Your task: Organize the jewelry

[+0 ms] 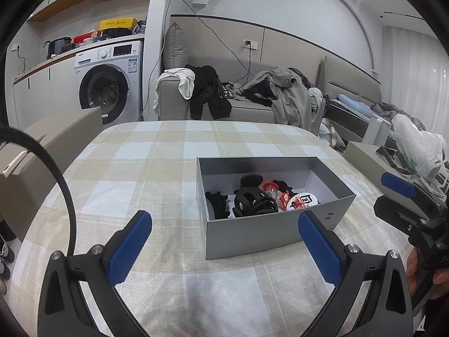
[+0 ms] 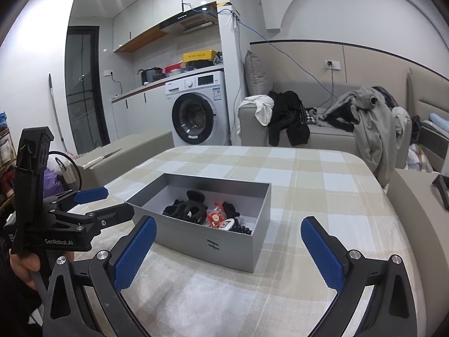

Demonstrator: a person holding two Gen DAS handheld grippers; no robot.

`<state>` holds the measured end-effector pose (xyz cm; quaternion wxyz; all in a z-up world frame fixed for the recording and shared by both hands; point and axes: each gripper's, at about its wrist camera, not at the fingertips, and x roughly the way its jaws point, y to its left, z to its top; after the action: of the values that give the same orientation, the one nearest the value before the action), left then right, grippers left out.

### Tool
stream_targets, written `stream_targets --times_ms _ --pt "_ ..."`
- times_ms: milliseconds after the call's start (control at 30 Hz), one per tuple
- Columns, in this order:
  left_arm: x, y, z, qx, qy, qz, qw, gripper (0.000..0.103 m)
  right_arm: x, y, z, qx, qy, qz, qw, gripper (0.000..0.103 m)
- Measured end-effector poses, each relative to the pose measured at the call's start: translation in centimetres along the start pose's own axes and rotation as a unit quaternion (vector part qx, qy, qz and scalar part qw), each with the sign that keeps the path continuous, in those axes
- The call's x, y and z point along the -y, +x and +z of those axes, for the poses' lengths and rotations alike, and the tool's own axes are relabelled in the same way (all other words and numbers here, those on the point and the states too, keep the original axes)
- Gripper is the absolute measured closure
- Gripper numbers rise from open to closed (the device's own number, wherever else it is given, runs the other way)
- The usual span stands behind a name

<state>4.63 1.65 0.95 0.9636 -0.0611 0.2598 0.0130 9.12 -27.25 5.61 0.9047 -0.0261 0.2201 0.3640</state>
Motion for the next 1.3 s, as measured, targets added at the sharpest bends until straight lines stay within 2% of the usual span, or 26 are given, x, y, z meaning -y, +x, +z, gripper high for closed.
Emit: stream_targets --times_ms 1300 --pt "0.24 -0.09 -0.02 0.003 0.007 0.002 1.0 0.001 -0.12 -0.06 -0.06 0.002 -0.003 0.004 1.0 0.0"
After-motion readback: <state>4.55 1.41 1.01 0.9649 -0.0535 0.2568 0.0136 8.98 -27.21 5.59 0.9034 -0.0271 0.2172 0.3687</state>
